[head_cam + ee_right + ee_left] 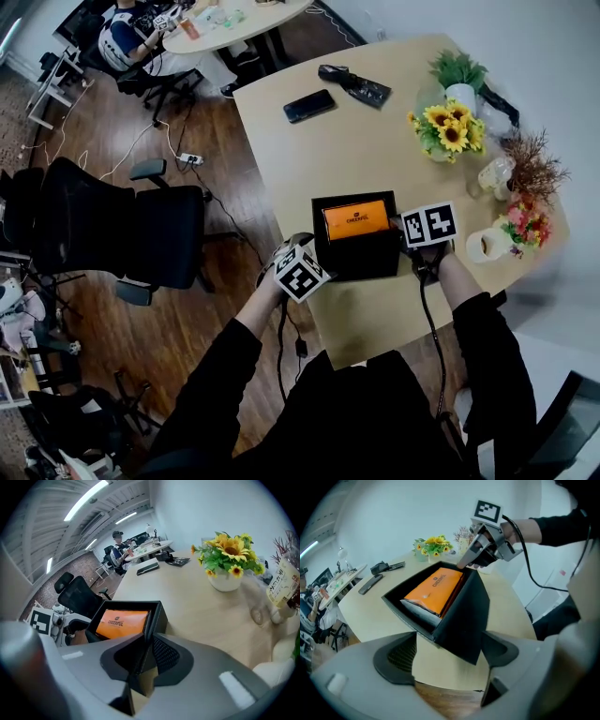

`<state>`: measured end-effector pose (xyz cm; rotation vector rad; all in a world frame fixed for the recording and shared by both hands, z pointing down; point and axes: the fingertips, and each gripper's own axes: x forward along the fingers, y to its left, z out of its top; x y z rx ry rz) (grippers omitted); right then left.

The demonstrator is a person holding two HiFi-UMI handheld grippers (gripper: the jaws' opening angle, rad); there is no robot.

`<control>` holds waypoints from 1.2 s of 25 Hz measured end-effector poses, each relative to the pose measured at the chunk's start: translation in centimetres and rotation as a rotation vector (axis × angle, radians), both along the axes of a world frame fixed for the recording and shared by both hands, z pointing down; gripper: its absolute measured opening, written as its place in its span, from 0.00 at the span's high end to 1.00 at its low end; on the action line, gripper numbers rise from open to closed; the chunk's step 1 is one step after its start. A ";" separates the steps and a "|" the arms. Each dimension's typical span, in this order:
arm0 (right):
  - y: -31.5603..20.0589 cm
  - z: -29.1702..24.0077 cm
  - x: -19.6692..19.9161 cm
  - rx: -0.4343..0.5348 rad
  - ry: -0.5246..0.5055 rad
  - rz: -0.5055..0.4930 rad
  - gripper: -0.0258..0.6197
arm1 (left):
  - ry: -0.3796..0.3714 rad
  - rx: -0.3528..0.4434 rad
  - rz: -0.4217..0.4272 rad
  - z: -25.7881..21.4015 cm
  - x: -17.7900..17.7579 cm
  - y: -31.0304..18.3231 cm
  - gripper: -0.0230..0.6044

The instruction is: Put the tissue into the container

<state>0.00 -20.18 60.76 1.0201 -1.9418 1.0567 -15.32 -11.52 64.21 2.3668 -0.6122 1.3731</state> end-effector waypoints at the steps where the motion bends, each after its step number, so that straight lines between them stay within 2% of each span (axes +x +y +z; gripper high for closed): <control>1: 0.1 -0.1 0.0 0.021 -0.001 -0.005 0.87 | -0.001 -0.002 -0.022 0.0 -0.2 0.1 0.29; 4: 0.5 -1.3 0.5 0.142 0.021 0.020 0.88 | -0.012 0.025 -0.053 -0.7 -0.8 1.3 0.30; 5: 0.7 -2.1 0.7 0.195 0.033 0.031 0.95 | 0.000 0.043 -0.068 -1.5 -1.0 1.7 0.31; 6: 1.1 -3.1 0.8 0.247 0.038 0.038 0.96 | 0.023 0.060 -0.092 -2.5 -1.2 2.1 0.32; 8: 2.4 -5.1 0.8 0.339 0.007 0.049 0.96 | 0.106 0.075 -0.169 -4.8 -1.5 3.0 0.40; 12: 5.5 -9.1 0.5 0.496 -0.120 0.088 0.96 | 0.359 0.094 -0.346 -10.3 -1.3 4.6 0.55; 16: 8.2 -13.4 0.2 0.606 -0.239 0.114 0.96 | 0.502 0.207 -0.403 -15.5 -0.2 6.3 0.67; 20: 11.2 -17.7 -0.9 0.709 -0.310 0.064 0.96 | 0.588 0.316 -0.456 -19.8 1.1 8.0 0.82; 24: 13.6 -20.0 -2.6 0.776 -0.339 -0.017 0.96 | 0.642 0.440 -0.474 -22.9 2.1 8.9 0.82; 27: 14.8 -21.4 -3.5 0.840 -0.346 -0.053 0.96 | 0.660 0.495 -0.502 -24.3 2.2 9.2 0.82; 30: 15.9 -23.0 -3.7 0.906 -0.355 -0.081 0.96 | 0.672 0.530 -0.495 -25.4 2.5 9.7 0.82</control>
